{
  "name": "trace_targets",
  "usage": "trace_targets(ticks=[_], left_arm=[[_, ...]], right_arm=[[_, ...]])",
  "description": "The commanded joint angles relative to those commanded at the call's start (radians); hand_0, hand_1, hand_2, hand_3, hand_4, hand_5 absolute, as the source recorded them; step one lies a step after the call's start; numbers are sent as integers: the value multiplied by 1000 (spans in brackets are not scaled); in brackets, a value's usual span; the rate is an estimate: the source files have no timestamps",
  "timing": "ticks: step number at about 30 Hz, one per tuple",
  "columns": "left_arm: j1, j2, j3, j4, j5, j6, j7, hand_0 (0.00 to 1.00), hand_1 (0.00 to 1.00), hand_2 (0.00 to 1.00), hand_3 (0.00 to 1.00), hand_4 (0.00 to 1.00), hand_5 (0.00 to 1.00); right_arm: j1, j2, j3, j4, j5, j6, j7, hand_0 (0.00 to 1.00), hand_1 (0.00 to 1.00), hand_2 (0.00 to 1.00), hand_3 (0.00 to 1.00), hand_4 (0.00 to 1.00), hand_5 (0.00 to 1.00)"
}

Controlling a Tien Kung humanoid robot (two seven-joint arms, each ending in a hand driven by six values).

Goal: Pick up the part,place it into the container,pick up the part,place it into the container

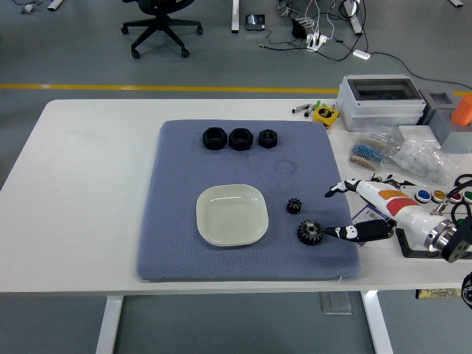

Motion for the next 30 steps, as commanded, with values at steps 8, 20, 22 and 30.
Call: trace_targets(ticks=[8, 20, 22, 30], left_arm=[[2, 0, 5, 0, -5, 0, 0, 743, 695, 664, 583, 644, 609], [2, 2, 15, 0, -18, 1, -1, 744, 695, 666, 584, 644, 608], [2, 2, 14, 0, -16, 1, 0, 744, 695, 666, 584, 644, 608], [7, 3, 15, 0, -16, 1, 1, 743, 697, 671, 584, 645, 609]], right_arm=[[65, 7, -85, -14, -54, 9, 5, 808, 781, 808, 832, 998, 337], [137, 46, -167, -87, -29, 18, -6, 751, 732, 778, 809, 998, 332], [151, 53, -176, -104, -28, 20, -6, 751, 732, 778, 809, 998, 332], [177, 71, -193, -173, -37, 28, -5, 721, 706, 747, 761, 998, 332]])
